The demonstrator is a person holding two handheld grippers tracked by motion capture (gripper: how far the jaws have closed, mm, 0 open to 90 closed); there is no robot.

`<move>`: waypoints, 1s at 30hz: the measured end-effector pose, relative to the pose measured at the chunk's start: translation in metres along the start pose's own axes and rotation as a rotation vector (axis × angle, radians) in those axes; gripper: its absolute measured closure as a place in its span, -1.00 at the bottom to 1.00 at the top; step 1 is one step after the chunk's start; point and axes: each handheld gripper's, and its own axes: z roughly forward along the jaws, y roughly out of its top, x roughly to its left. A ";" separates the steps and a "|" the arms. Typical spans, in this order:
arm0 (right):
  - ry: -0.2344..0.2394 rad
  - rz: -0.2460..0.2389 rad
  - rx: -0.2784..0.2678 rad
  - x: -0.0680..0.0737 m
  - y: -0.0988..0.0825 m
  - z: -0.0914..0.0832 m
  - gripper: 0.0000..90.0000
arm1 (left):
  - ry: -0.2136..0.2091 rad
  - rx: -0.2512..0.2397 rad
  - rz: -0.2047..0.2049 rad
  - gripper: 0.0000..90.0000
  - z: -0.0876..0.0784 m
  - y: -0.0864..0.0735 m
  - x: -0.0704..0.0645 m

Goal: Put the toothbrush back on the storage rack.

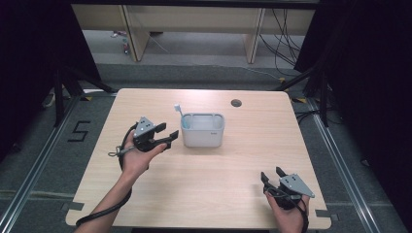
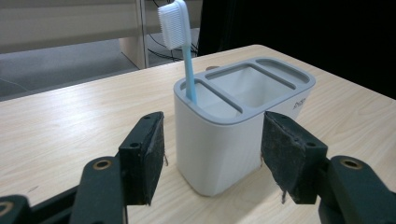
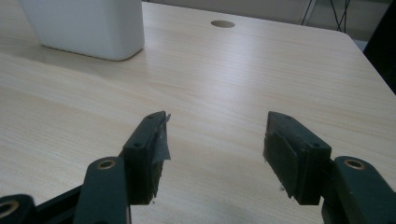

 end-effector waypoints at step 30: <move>-0.006 0.027 0.000 0.002 0.000 -0.001 -0.09 | 0.089 -0.012 -0.030 -0.12 -0.079 -0.061 0.020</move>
